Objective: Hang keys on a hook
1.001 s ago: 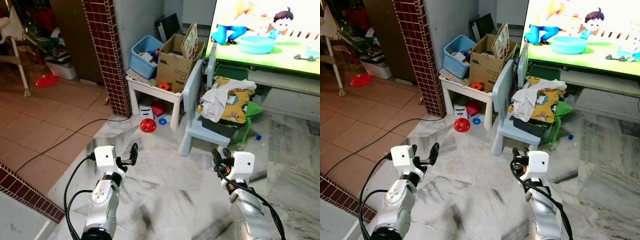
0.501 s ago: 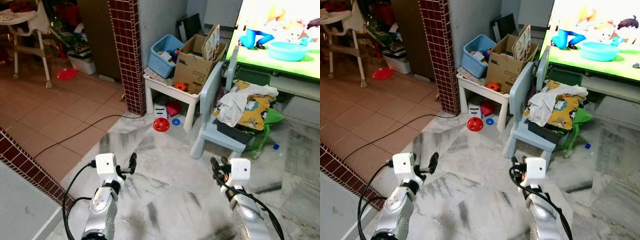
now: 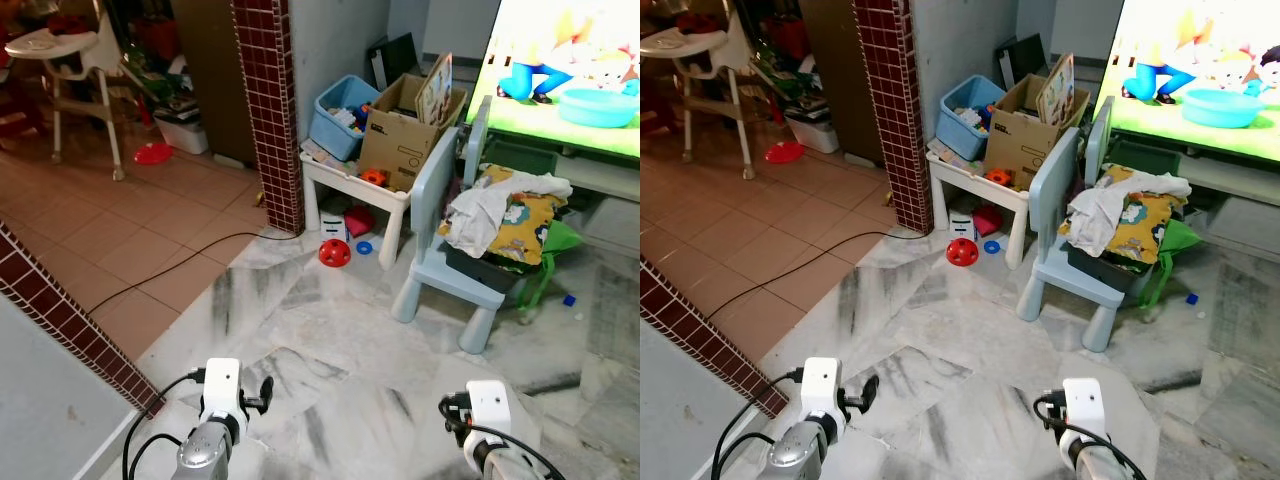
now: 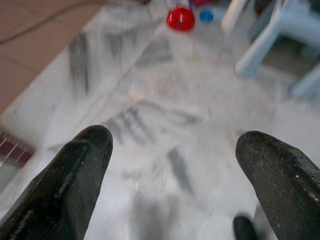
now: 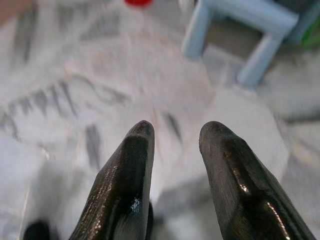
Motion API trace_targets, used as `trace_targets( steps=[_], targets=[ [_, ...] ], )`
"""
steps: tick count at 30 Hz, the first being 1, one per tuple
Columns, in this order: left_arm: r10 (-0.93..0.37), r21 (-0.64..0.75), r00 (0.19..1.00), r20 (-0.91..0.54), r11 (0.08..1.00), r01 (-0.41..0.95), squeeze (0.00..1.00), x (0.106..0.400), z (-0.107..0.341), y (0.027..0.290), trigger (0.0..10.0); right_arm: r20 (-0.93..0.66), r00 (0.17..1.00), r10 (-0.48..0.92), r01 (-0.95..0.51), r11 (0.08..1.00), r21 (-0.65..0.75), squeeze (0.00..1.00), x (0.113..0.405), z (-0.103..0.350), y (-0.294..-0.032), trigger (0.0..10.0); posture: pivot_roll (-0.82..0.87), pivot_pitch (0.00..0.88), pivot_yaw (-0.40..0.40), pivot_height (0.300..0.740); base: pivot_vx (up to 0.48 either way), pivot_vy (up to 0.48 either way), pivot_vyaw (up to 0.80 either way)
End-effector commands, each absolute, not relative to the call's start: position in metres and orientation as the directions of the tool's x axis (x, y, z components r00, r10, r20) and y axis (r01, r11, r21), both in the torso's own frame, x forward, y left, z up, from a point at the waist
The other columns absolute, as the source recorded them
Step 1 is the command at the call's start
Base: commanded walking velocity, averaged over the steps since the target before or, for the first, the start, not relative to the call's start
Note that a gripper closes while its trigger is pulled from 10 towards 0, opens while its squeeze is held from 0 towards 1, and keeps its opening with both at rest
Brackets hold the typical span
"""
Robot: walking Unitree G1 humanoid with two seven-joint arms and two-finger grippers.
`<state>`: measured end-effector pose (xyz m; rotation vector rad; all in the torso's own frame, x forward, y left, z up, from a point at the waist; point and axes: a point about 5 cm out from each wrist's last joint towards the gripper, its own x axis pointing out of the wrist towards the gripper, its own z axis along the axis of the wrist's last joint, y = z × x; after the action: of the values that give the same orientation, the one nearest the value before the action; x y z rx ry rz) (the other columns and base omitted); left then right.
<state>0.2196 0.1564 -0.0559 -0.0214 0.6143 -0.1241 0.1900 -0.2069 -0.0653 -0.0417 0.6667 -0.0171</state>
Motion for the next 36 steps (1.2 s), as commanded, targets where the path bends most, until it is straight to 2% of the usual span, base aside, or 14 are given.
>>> trace_targets(
  steps=[1, 5, 9, 15, 18, 29, 36],
  targets=[
    [-0.108, -0.026, 0.771, -0.627, 0.993, 0.118, 0.00, 0.210, -0.064, 0.161, 10.0, -0.674, 0.736, -0.063, 0.024, 0.997, -0.067, 0.00, 0.178, -0.073, -0.212, 10.0, -0.05, 0.043, 0.049, 0.740, 0.000, 0.000, 0.00],
    [-0.077, 0.030, 0.747, -0.660, 0.991, 0.128, 0.00, 0.201, -0.070, 0.166, 10.0, -0.710, 0.701, -0.067, 0.019, 0.997, -0.075, 0.00, 0.168, -0.079, -0.212, 10.0, -0.05, 0.043, 0.057, 0.740, 0.000, 0.000, 0.00],
    [-0.051, 0.088, 0.693, -0.719, 0.982, 0.165, 0.00, 0.181, -0.080, 0.172, 10.0, -0.778, 0.619, -0.104, 0.040, 0.994, -0.102, 0.00, 0.146, -0.090, -0.217, 10.0, -0.06, 0.041, 0.060, 0.740, 0.000, 0.000, 0.00],
    [-0.041, 0.072, 0.653, -0.756, 0.987, 0.145, 0.00, 0.171, -0.086, 0.178, 10.0, -0.821, 0.559, -0.116, 0.011, 0.991, -0.133, 0.00, 0.128, -0.097, -0.219, 10.0, -0.06, 0.037, 0.056, 0.740, 0.000, 0.000, 0.00],
    [-0.027, 0.035, 0.638, -0.769, 0.996, 0.085, 0.00, 0.168, -0.087, 0.183, 10.0, -0.839, 0.533, -0.108, 0.015, 0.993, -0.118, 0.00, 0.120, -0.100, -0.220, 10.0, -0.06, 0.036, 0.055, 0.740, 0.000, 0.000, 0.00],
    [-0.006, 0.005, 0.594, -0.805, 1.000, 0.016, 0.00, 0.150, -0.094, 0.191, 10.0, -0.846, 0.520, -0.120, 0.062, 0.993, -0.102, 0.00, 0.117, -0.100, -0.225, 10.0, -0.07, 0.037, 0.045, 0.740, 0.000, 0.000, 0.00],
    [-0.022, -0.046, 0.602, -0.798, 0.999, -0.025, 0.00, 0.149, -0.094, 0.189, 10.0, -0.843, 0.525, -0.118, 0.059, 0.993, -0.102, 0.00, 0.120, -0.099, -0.226, 10.0, -0.07, 0.030, 0.042, 0.740, 0.000, 0.000, 0.00]
  ],
)
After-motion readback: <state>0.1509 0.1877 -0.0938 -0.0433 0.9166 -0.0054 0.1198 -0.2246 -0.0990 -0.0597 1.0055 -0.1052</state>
